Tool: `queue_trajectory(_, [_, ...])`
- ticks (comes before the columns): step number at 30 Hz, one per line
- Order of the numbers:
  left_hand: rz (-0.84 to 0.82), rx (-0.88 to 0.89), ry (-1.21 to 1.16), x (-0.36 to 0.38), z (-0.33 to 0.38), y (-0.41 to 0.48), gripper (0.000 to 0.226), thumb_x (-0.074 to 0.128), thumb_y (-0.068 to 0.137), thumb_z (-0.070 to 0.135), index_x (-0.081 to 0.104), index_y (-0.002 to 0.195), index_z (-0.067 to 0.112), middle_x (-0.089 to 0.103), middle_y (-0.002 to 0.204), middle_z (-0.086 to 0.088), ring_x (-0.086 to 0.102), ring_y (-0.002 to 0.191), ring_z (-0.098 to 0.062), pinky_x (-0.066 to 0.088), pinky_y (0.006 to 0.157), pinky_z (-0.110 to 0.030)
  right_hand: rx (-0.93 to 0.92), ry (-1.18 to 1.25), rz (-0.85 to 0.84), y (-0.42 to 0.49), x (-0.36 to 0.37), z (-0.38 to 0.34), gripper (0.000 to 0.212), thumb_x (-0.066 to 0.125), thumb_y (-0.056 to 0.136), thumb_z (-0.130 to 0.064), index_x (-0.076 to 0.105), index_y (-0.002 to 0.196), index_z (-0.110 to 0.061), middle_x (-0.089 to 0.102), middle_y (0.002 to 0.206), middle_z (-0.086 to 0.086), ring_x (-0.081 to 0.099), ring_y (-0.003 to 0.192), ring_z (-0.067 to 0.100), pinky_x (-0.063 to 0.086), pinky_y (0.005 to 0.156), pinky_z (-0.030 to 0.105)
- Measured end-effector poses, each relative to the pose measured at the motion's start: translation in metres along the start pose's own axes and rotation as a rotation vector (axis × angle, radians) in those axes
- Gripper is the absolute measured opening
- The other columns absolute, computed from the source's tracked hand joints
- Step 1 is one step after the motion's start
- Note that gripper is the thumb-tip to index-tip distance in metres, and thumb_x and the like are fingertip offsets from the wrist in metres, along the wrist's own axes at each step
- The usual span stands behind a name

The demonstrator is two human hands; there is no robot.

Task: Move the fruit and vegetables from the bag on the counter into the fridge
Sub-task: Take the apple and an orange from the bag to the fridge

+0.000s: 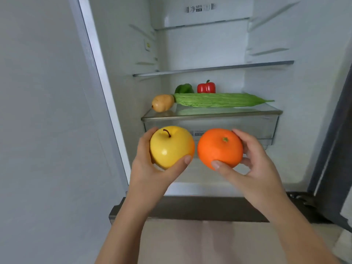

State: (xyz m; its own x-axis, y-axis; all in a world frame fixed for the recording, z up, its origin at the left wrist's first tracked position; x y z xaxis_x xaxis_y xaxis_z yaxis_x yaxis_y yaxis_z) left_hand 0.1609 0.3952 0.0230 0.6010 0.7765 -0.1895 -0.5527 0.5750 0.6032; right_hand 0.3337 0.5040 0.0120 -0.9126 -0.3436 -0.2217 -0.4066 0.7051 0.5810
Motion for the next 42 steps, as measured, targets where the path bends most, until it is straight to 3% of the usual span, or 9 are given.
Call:
queue_trajectory(5, [-0.022, 0.076, -0.079, 0.003, 0.003, 0.078, 0.072, 0.075, 0.051, 0.049, 0.042, 0.114, 0.039, 0.051, 0.11, 0.021, 0.053, 0.087, 0.013, 0.043, 0.064, -0.004, -0.056, 0.003, 0.085, 0.068, 0.008, -0.009, 0.065, 0.075, 0.053, -0.056, 0.042, 0.109, -0.054, 0.049, 0.123, -0.017, 0.053, 0.106, 0.001, 0.042, 0.077, 0.017])
queue_trajectory(13, [0.008, 0.173, -0.106, 0.015, 0.023, 0.164, 0.067, 0.081, 0.062, 0.044, 0.042, 0.116, 0.036, 0.049, 0.099, 0.025, 0.051, 0.08, 0.019, 0.046, 0.063, -0.006, -0.156, -0.004, 0.168, 0.154, -0.006, -0.034, 0.063, 0.076, 0.056, -0.055, 0.046, 0.11, -0.042, 0.053, 0.112, -0.021, 0.055, 0.1, 0.001, 0.047, 0.083, 0.026])
queue_trajectory(16, [0.006, 0.176, -0.113, 0.022, 0.029, 0.192, 0.068, 0.078, 0.059, 0.048, 0.043, 0.115, 0.036, 0.05, 0.1, 0.023, 0.054, 0.084, 0.009, 0.045, 0.064, -0.009, -0.184, -0.076, 0.176, 0.177, -0.016, -0.043, 0.07, 0.064, 0.052, -0.056, 0.043, 0.116, -0.038, 0.049, 0.11, -0.023, 0.053, 0.099, -0.001, 0.044, 0.076, 0.021])
queue_trajectory(22, [-0.062, 0.142, -0.076, 0.042, 0.031, 0.248, 0.065, 0.084, 0.061, 0.034, 0.046, 0.114, 0.028, 0.055, 0.105, 0.006, 0.057, 0.093, -0.012, 0.05, 0.08, -0.031, -0.256, -0.232, 0.151, 0.237, -0.024, -0.05, 0.06, 0.075, 0.068, -0.035, 0.042, 0.118, -0.035, 0.047, 0.116, -0.01, 0.052, 0.101, 0.012, 0.043, 0.075, 0.024])
queue_trajectory(26, [-0.127, 0.131, -0.001, 0.058, 0.026, 0.285, 0.07, 0.082, 0.063, 0.029, 0.046, 0.123, 0.021, 0.053, 0.11, -0.001, 0.055, 0.098, -0.019, 0.052, 0.08, -0.034, -0.174, -0.256, 0.104, 0.287, -0.023, -0.033, 0.065, 0.076, 0.071, -0.029, 0.043, 0.127, -0.023, 0.046, 0.114, -0.006, 0.052, 0.101, 0.016, 0.04, 0.081, 0.028])
queue_trajectory(32, [-0.219, 0.128, 0.152, 0.084, 0.019, 0.334, 0.076, 0.083, 0.063, 0.03, 0.044, 0.127, 0.018, 0.052, 0.117, -0.003, 0.053, 0.104, -0.021, 0.047, 0.089, -0.036, -0.03, -0.384, -0.05, 0.345, -0.026, 0.001, 0.063, 0.076, 0.071, -0.032, 0.045, 0.125, -0.019, 0.048, 0.114, 0.002, 0.052, 0.1, 0.019, 0.04, 0.08, 0.028])
queue_trajectory(37, [-0.439, 0.005, 0.113, 0.102, 0.006, 0.356, 0.064, 0.076, 0.073, 0.028, 0.042, 0.127, 0.022, 0.05, 0.112, 0.001, 0.051, 0.09, -0.009, 0.043, 0.064, -0.02, 0.051, -0.347, -0.139, 0.37, -0.031, 0.018, 0.057, 0.072, 0.076, -0.032, 0.044, 0.124, -0.018, 0.045, 0.115, 0.002, 0.05, 0.103, 0.019, 0.044, 0.087, 0.033])
queue_trajectory(39, [-0.486, -0.038, 0.119, 0.104, -0.002, 0.363, 0.064, 0.077, 0.073, 0.032, 0.041, 0.125, 0.026, 0.05, 0.116, 0.0, 0.051, 0.096, -0.013, 0.046, 0.069, -0.023, 0.053, -0.348, -0.158, 0.375, -0.033, 0.024, 0.055, 0.072, 0.076, -0.032, 0.045, 0.122, -0.02, 0.045, 0.118, 0.003, 0.048, 0.107, 0.019, 0.044, 0.091, 0.034])
queue_trajectory(42, [-0.511, -0.082, 0.134, 0.106, -0.013, 0.371, 0.082, 0.078, 0.054, 0.045, 0.041, 0.125, 0.029, 0.05, 0.12, 0.001, 0.051, 0.106, -0.018, 0.047, 0.08, -0.029, 0.059, -0.369, -0.222, 0.378, -0.03, 0.032, 0.055, 0.072, 0.076, -0.031, 0.045, 0.123, -0.022, 0.045, 0.123, 0.003, 0.044, 0.113, 0.018, 0.042, 0.096, 0.035])
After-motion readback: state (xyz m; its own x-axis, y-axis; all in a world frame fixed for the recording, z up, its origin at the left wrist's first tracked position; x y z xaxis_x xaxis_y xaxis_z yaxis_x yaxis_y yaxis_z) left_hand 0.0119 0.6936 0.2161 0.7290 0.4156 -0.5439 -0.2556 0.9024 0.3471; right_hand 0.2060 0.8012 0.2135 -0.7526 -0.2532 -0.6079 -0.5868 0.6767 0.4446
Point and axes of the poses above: each hand's wrist, its own y-axis towards the middle knuckle, its own x-axis out of the palm, z = x × y, the point moved 7 cm from there along y, towards the middle knuckle
